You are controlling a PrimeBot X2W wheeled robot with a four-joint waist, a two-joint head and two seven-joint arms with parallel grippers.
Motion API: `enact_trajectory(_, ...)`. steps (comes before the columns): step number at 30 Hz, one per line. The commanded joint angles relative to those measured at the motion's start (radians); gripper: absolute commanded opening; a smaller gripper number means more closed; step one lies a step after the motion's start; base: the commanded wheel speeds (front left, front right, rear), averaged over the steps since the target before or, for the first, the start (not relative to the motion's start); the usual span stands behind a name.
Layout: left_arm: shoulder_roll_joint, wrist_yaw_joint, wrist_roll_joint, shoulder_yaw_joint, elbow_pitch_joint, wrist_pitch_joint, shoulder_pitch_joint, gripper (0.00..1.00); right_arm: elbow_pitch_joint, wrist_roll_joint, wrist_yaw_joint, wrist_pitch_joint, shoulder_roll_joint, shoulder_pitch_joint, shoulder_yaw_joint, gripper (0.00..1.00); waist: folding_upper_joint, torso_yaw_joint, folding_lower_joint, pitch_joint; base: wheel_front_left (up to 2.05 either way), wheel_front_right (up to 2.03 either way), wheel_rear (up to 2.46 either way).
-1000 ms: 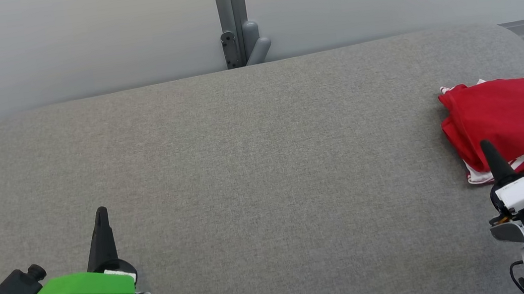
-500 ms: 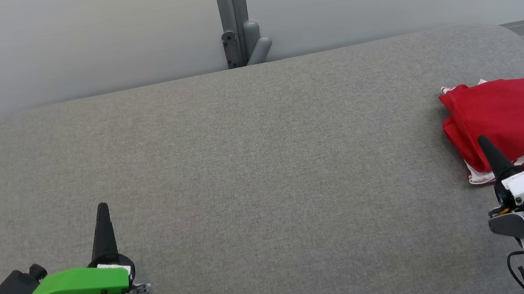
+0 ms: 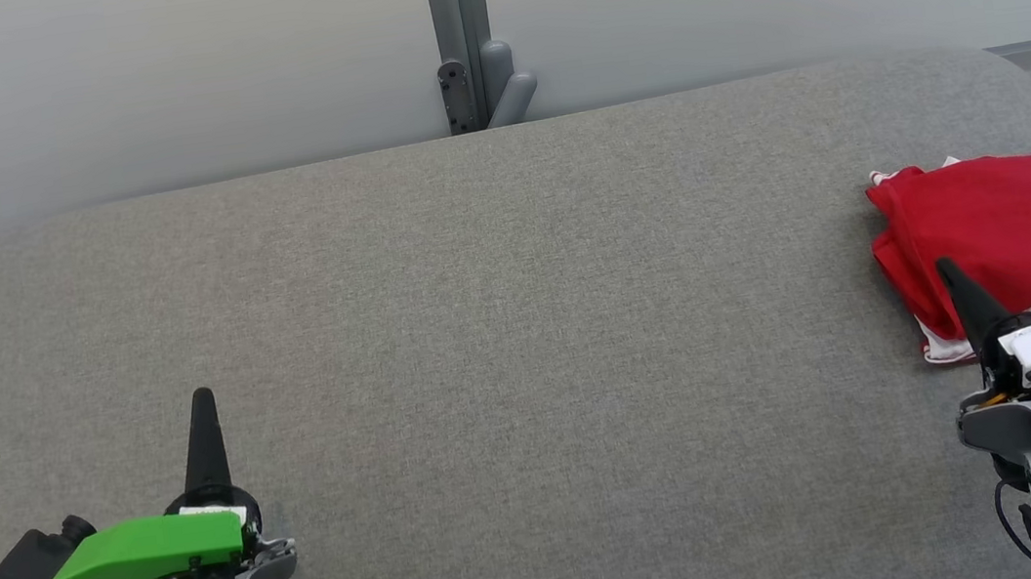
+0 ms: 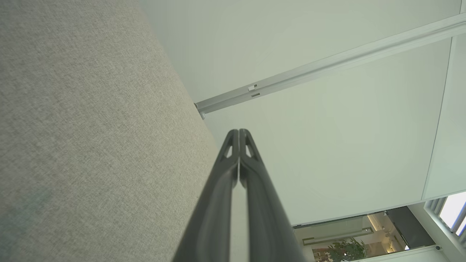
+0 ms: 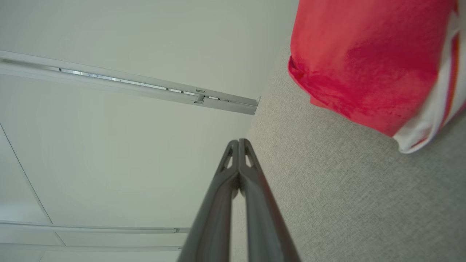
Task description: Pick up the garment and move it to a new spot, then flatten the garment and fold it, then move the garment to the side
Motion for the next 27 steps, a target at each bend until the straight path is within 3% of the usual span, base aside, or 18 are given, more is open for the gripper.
enact_trajectory(1,-0.001,-0.008,-0.024,0.005,0.002,0.004,-0.027,0.0,0.006,0.025,0.0,0.009,-0.003,-0.023,-0.008,0.0,0.0,0.0,0.0,0.0,0.0,0.0,0.0)
enact_trajectory(27,-0.029,-0.032,-0.218,0.014,0.057,0.008,-0.068,0.0,0.088,0.224,0.0,0.064,0.002,-0.081,-0.041,0.0,0.0,0.005,0.0,0.0,0.0,0.0,0.0)
